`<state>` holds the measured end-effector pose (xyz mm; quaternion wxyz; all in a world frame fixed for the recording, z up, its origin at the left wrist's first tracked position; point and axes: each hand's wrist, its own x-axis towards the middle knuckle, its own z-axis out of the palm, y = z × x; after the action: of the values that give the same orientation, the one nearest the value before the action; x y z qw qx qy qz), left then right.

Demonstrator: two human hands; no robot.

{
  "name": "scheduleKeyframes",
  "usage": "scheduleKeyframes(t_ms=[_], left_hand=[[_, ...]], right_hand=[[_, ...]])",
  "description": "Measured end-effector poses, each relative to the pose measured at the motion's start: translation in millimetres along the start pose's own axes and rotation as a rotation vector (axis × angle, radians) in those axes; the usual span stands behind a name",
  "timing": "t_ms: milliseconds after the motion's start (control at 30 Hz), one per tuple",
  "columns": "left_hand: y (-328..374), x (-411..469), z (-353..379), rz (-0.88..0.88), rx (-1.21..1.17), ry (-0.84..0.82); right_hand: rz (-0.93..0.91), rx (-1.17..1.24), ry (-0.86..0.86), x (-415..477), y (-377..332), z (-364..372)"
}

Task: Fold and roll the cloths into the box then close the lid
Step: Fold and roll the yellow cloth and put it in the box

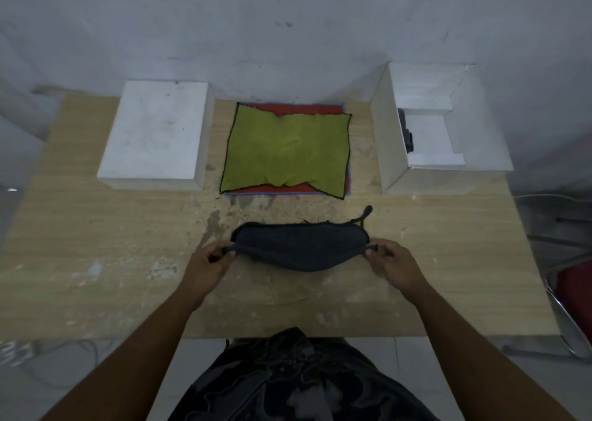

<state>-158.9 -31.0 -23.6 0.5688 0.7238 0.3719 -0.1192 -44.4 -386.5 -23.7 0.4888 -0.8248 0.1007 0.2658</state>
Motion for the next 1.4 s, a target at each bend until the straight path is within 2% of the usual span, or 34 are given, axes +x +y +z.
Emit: scheduleKeyframes(t_ms=[200,400,600,733,867,967,1067,1233,1300,1400], left_hand=[[21,15,6,-0.018,0.058,0.029],[26,30,4,-0.057,-0.042,0.029],[25,38,5,-0.068,-0.037,0.085],[23,39,7,-0.068,0.008,0.159],[25,37,16,-0.028,0.217,0.261],[34,36,27,0.115,0.303,0.329],[46,32,46,0.208,0.3,0.218],[71,24,80,0.124,0.191,-0.208],[76,24,92,0.125,0.186,-0.321],[87,23,112,0.108,0.181,-0.402]], right_hand=[[-0.047,0.042,0.038,17,-20,1],[-0.039,-0.031,0.124,39,-23,6],[-0.034,-0.21,0.129,49,-21,11],[-0.056,-0.306,0.233,45,-26,17],[0.047,-0.378,0.29,38,-31,27],[0.186,-0.301,0.259,39,-35,31],[0.304,-0.208,0.261,44,-39,32],[0.394,0.148,0.185,50,-46,27],[0.381,0.218,0.135,50,-48,26],[0.319,0.245,0.078,50,-51,30]])
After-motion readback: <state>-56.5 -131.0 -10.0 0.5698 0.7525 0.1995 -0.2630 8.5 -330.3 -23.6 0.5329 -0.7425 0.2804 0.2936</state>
